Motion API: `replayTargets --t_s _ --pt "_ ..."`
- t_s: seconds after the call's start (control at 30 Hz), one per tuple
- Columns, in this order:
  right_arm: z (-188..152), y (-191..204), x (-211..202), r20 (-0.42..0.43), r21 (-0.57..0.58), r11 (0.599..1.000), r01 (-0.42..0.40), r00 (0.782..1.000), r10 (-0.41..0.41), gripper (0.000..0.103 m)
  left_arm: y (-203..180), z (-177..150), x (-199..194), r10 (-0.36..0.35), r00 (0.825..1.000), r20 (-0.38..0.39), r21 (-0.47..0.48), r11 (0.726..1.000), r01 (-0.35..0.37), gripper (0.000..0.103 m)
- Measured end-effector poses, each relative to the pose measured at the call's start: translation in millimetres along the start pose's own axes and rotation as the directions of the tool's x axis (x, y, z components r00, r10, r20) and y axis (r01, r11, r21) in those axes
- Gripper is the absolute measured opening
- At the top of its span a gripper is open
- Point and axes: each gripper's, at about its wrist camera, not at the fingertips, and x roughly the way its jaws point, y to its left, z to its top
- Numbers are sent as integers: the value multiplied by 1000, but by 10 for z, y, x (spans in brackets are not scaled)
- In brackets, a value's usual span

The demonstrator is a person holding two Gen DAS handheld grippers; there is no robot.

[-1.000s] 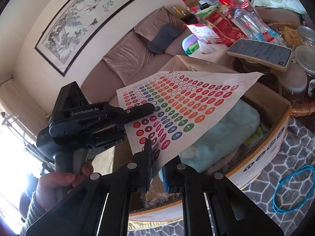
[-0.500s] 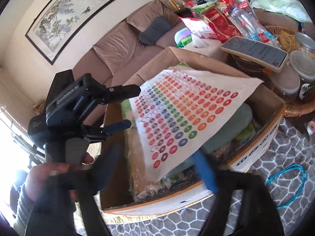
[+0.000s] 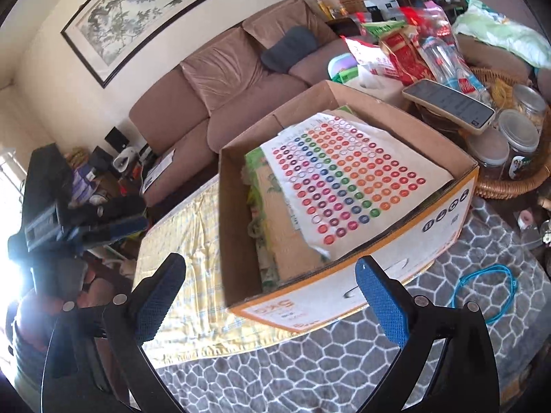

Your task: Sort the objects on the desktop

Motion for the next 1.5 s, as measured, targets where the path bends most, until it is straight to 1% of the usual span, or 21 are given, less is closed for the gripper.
replayTargets --t_s 0.07,0.13,0.23,0.27,0.33,0.4,0.5,0.57,0.67,0.73,0.8,0.93,0.97,1.0,1.03,1.13,1.23,1.43,1.5 --pt "-74 162 23 -5 -21 1000 -7 1000 7 103 121 -217 -166 57 998 16 15 998 -57 103" --pt "-167 351 70 -5 -56 998 -8 1000 7 103 281 -447 -307 101 994 41 8 995 -102 103" --pt "-319 666 184 -5 -126 992 8 1000 -9 103 575 -768 -463 173 983 54 -51 984 -170 103" --pt "-363 755 227 -9 -144 989 18 1000 -19 103 680 -878 -507 205 977 61 -77 977 -201 103" --pt "-487 964 363 -28 -196 980 38 999 -45 103 875 -1080 -585 276 958 77 -129 956 -265 103" --pt "-620 1137 504 -40 -245 968 59 997 -70 103 1059 -1269 -626 319 945 77 -168 938 -303 103" --pt "-822 1297 721 -48 -302 951 65 995 -83 103 1278 -1517 -588 349 935 61 -217 919 -329 103" --pt "-946 1358 872 -50 -330 941 79 994 -102 103 1400 -1675 -513 395 918 42 -241 895 -374 103" --pt "-1133 1374 1078 -29 -360 927 108 991 -128 103 1569 -1896 -378 428 903 32 -262 876 -406 103" --pt "-1246 1384 1224 -19 -389 912 134 988 -153 103 1656 -2017 -248 463 886 13 -266 856 -443 103" --pt "-1360 1416 1417 -31 -436 889 141 985 -171 103 1755 -2113 -81 481 877 -10 -271 843 -465 103" --pt "-1550 1450 1834 -73 -522 842 135 977 -202 103 2001 -2247 215 475 878 -49 -321 825 -464 103" --pt "-1577 1443 1930 -78 -533 835 141 974 -214 103 2059 -2273 276 477 877 -54 -332 820 -466 103" --pt "-1604 1429 2037 -85 -540 829 142 971 -222 103 2103 -2290 323 487 872 -58 -340 811 -475 103" --pt "-1625 1425 2098 -90 -541 829 142 970 -225 103 2137 -2305 361 494 868 -59 -346 805 -481 103" --pt "-1655 1397 2267 -111 -537 833 133 968 -226 103 2223 -2330 476 498 864 -72 -357 796 -489 103" --pt "-1712 1408 2366 -113 -566 814 130 966 -233 103 2253 -2353 571 501 861 -84 -349 795 -496 103" --pt "-1810 1377 2512 -151 -555 823 120 958 -242 103 2216 -2376 604 526 848 -62 -335 790 -514 103" --pt "-1824 1359 2522 -156 -549 827 122 957 -245 103 2221 -2391 605 530 847 -43 -334 791 -512 103"
